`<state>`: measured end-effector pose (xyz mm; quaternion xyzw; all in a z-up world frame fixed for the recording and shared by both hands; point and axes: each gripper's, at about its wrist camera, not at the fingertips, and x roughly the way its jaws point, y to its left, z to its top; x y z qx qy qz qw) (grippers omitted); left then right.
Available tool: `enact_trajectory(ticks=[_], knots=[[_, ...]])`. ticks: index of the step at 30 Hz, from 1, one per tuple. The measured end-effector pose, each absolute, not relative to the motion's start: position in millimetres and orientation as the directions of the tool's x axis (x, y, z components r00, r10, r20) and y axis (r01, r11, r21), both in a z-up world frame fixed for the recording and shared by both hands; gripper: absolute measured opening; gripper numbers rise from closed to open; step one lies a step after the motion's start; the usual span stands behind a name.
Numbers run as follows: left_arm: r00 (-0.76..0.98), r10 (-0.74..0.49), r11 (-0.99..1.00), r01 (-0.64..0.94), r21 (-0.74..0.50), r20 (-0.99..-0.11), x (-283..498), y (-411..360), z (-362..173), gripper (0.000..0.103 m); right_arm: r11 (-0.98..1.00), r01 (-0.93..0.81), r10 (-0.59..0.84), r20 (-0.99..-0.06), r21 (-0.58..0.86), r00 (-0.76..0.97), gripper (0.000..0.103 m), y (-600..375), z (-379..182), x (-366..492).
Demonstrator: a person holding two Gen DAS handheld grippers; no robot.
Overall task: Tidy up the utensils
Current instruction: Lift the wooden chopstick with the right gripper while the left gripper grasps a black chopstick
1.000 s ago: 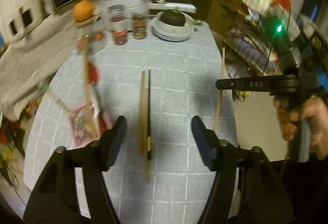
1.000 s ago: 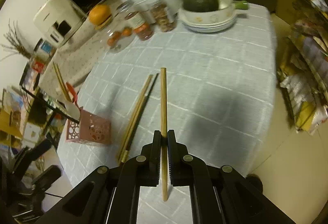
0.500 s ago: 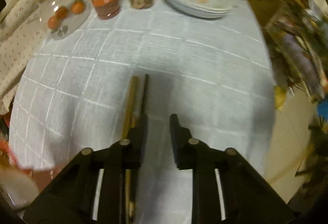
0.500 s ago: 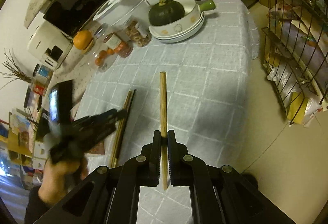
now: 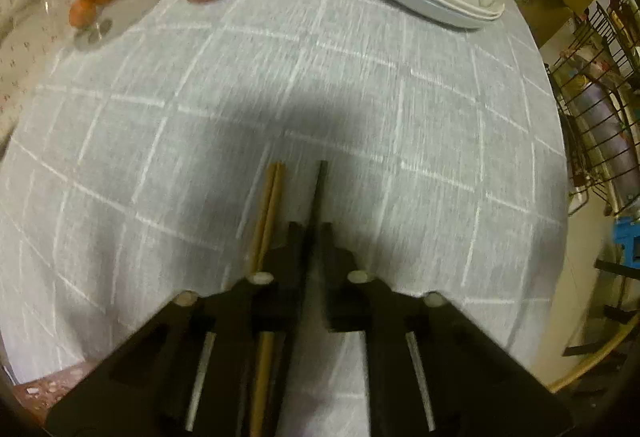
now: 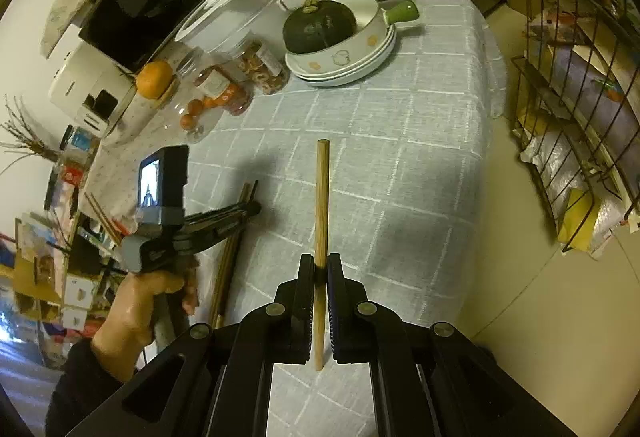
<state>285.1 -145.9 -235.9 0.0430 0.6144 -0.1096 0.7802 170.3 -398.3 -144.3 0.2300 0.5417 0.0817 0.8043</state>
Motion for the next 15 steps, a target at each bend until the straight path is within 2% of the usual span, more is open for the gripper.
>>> enact_trajectory(ticks=[5, 15], knots=[[0.263, -0.148, 0.962, 0.262, -0.077, -0.953, 261.4, -147.7, -214.6, 0.006, 0.883, 0.108, 0.373, -0.823, 0.457, 0.428, 0.006, -395.4, -132.0, 164.0], [0.41, -0.253, 0.906, 0.417, -0.067, -0.876, 185.5, -154.9, -128.3, 0.006, 0.89, 0.069, 0.357, -0.782, 0.452, 0.511, 0.006, -383.5, -94.7, 134.7]])
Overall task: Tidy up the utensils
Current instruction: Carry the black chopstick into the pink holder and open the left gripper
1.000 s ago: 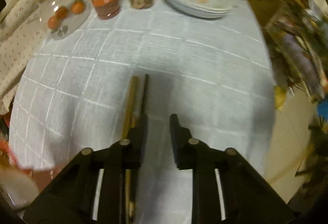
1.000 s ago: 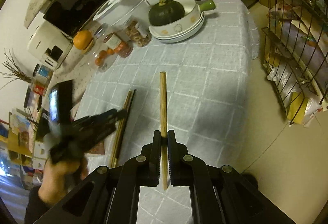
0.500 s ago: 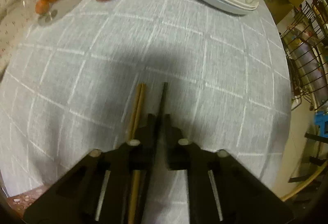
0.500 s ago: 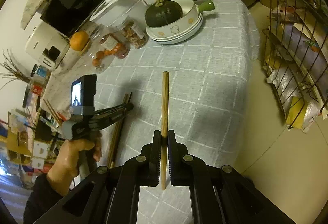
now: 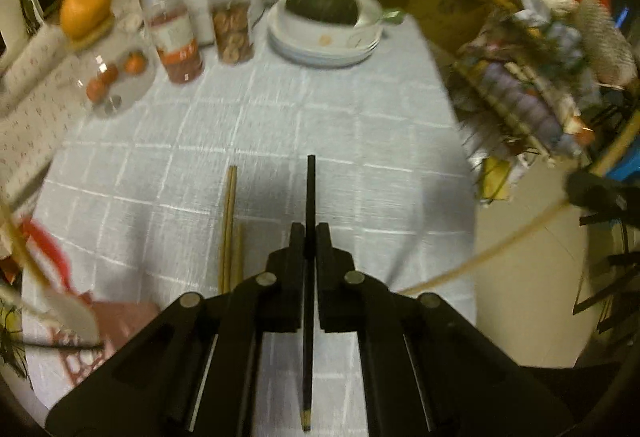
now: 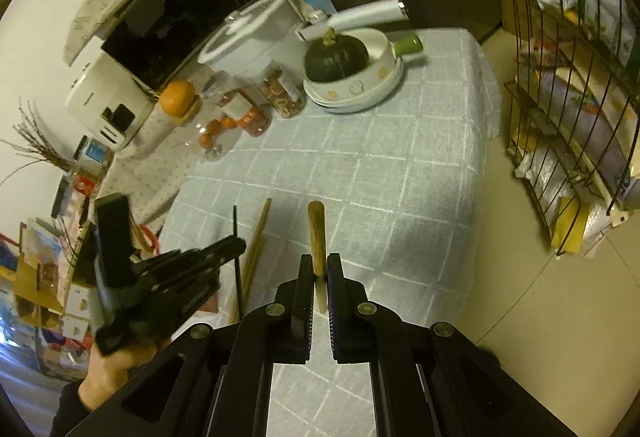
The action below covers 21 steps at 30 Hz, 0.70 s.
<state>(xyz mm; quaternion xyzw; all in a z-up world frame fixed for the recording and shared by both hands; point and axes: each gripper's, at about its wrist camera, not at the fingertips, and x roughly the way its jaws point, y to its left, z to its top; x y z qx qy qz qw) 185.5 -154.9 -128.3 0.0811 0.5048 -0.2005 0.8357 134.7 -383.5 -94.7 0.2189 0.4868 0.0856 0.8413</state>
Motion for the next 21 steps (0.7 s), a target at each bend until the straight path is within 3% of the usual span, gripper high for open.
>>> enact_trajectory(ticks=[9, 21], knots=[[0.528, -0.337, 0.896, 0.433, -0.095, -0.78, 125.1, -118.0, -76.5, 0.006, 0.944, -0.052, 0.291, -0.749, 0.326, 0.595, 0.006, -355.1, -50.3, 107.4], [0.672, -0.433, 0.888, 0.434, -0.154, -0.6, 85.6, -59.7, -11.4, 0.006, 0.932, -0.14, 0.347, -0.707, 0.335, 0.616, 0.006, -333.9, -26.9, 90.0]])
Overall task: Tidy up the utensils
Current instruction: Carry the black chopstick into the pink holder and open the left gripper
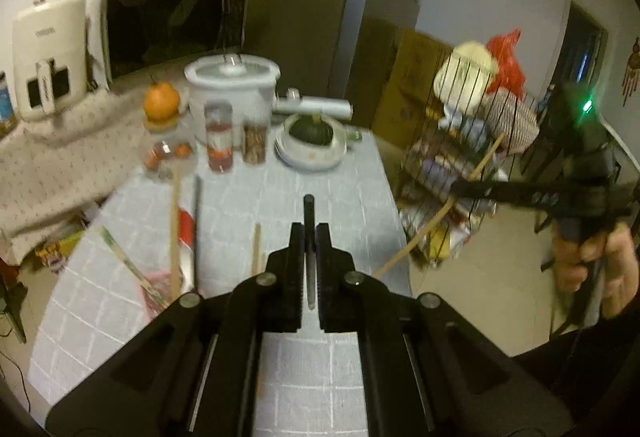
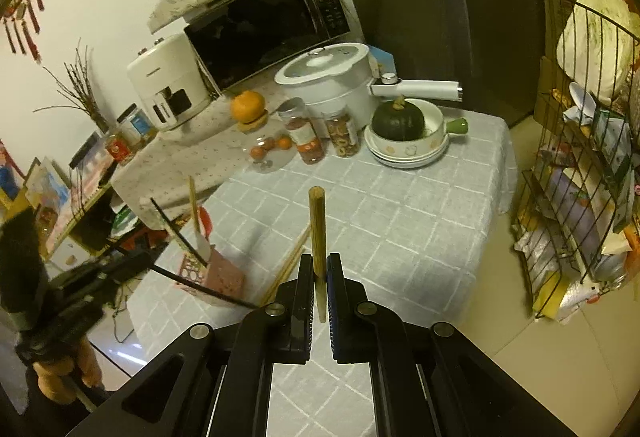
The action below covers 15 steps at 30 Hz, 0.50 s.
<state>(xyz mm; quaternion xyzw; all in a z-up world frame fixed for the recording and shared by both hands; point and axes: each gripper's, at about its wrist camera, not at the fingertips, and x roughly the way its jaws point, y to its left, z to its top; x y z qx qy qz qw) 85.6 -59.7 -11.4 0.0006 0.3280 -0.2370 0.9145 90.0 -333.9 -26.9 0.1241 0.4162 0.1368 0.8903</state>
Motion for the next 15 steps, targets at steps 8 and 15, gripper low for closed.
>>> enact_trajectory(ticks=[8, 15], knots=[[0.783, -0.422, 0.905, 0.39, -0.168, -0.457, 67.0, -21.6, 29.3, 0.006, 0.92, -0.183, 0.381, -0.684, 0.345, 0.622, 0.006, -305.1, -15.3, 91.5], [0.865, -0.331, 0.944, 0.302, -0.135, -0.377, 63.7, 9.1, 45.9, 0.006, 0.909, -0.24, 0.415, -0.682, 0.341, 0.602, 0.006, -269.8, -12.7, 94.6]])
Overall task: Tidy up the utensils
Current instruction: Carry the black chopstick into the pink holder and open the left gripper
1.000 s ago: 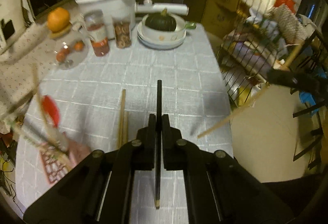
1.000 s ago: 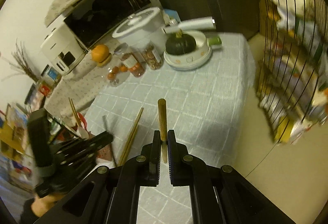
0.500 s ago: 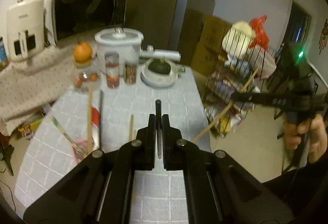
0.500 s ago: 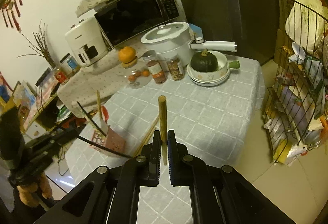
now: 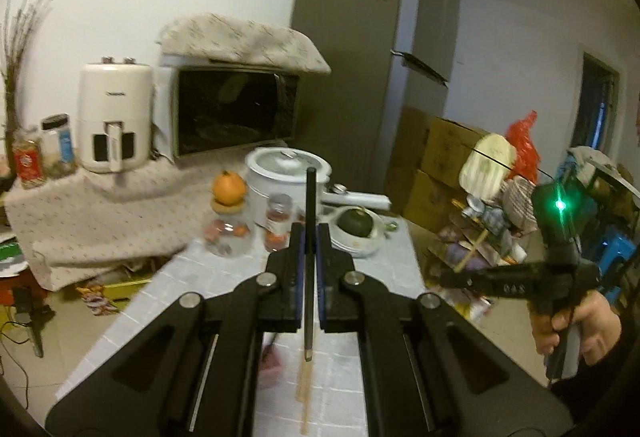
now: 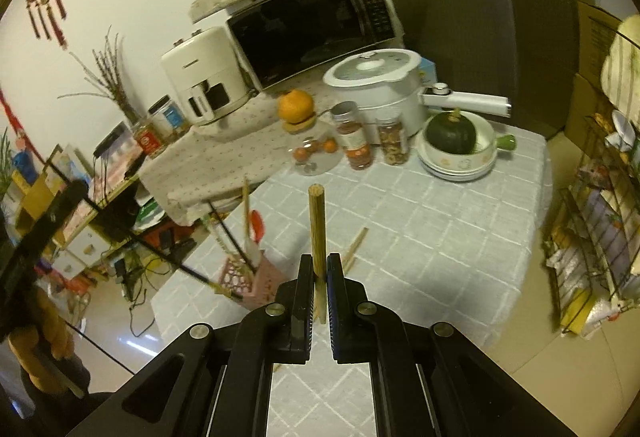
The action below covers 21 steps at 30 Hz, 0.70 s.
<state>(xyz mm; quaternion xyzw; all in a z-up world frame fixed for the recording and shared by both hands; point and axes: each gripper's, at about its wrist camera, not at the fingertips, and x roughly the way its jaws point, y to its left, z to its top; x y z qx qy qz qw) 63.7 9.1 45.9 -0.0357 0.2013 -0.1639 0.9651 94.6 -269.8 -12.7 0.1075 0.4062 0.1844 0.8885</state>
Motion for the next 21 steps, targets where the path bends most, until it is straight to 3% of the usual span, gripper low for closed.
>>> enact_trajectory(ticks=[21], knots=[[0.798, -0.154, 0.988, 0.136, -0.076, -0.583, 129.5, 27.0, -21.8, 0.006, 0.901, -0.262, 0.434, -0.709, 0.346, 0.556, 0.006, -239.4, -24.8, 99.9]])
